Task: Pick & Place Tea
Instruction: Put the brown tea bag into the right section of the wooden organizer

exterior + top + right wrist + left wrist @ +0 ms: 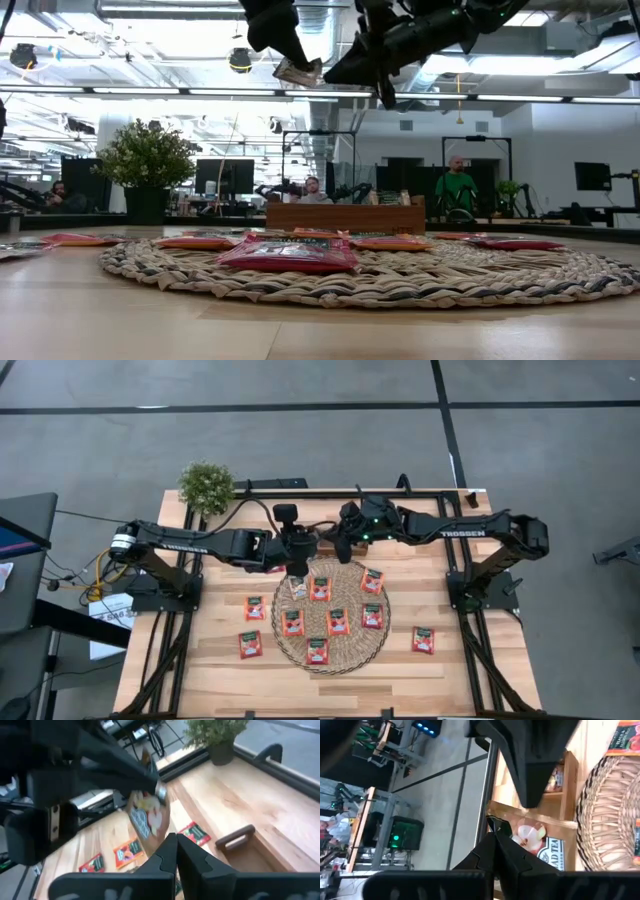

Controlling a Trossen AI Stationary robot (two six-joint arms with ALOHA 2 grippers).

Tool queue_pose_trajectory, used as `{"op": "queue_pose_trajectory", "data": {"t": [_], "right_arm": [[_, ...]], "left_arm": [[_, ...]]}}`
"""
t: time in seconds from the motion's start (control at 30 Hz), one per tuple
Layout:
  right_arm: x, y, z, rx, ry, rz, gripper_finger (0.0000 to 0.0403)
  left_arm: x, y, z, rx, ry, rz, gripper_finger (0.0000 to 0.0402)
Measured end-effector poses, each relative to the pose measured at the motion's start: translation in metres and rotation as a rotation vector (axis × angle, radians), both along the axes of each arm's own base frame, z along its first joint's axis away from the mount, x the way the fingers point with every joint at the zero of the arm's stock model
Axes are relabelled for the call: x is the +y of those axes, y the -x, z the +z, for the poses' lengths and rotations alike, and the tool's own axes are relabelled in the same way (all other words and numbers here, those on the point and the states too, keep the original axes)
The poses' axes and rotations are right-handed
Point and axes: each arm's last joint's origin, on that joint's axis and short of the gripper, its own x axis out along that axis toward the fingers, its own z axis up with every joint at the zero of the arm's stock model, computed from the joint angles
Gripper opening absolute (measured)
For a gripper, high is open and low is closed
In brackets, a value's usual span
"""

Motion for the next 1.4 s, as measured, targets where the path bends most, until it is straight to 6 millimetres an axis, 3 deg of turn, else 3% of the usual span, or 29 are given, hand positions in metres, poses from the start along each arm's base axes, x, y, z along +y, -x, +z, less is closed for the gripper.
{"op": "queue_pose_trajectory", "data": {"t": [0.3,0.57,0.73,1.1,1.4], "right_arm": [[-0.001,0.000,0.002,-0.014,0.006,0.005,0.0000],[-0.009,0.008,-0.001,0.025,-0.098,0.171,0.0004],[-0.017,0.013,0.001,0.018,-0.167,0.198,0.0045],[-0.022,0.010,0.009,-0.067,-0.111,0.168,0.0171],[-0.020,0.009,0.009,-0.068,-0.102,0.155,0.0182]], "left_arm": [[-0.001,-0.001,-0.001,0.000,0.029,-0.029,0.0000],[-0.001,0.000,-0.001,0.008,0.018,-0.018,0.0000],[-0.003,0.000,-0.001,0.008,0.018,-0.023,0.0000],[-0.014,-0.001,0.000,-0.011,0.019,-0.057,0.0000],[-0.015,-0.004,0.004,-0.063,0.044,-0.084,0.0000]]}}
